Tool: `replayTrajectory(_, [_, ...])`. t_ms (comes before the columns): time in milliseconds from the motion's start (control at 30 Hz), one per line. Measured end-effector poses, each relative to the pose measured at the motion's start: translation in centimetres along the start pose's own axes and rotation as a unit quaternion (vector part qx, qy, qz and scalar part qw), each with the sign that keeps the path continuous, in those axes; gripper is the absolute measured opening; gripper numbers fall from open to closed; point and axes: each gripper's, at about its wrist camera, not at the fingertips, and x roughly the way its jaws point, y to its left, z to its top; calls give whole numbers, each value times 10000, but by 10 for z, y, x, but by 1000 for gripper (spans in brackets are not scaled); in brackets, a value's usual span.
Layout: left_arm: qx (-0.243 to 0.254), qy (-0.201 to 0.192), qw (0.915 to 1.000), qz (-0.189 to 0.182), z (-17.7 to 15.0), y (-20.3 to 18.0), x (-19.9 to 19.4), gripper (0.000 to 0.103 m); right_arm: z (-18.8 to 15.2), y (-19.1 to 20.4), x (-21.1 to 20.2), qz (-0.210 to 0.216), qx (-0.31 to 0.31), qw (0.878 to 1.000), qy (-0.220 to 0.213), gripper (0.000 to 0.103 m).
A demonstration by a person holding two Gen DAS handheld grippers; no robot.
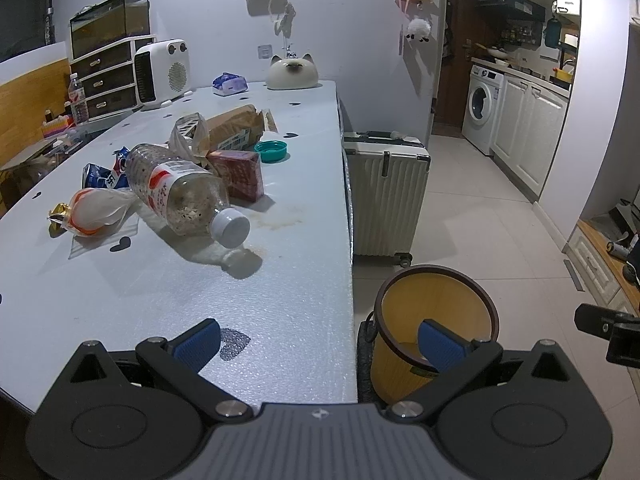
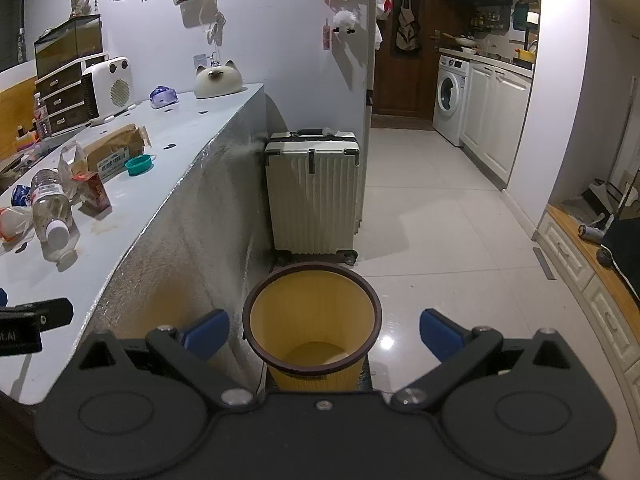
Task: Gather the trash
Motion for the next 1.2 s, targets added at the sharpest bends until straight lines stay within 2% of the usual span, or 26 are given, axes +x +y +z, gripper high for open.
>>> replayTrajectory(1200, [13,-48,10000,-66,1,2,2,103,-3,-5,-2,-57,-12,10000,6,103])
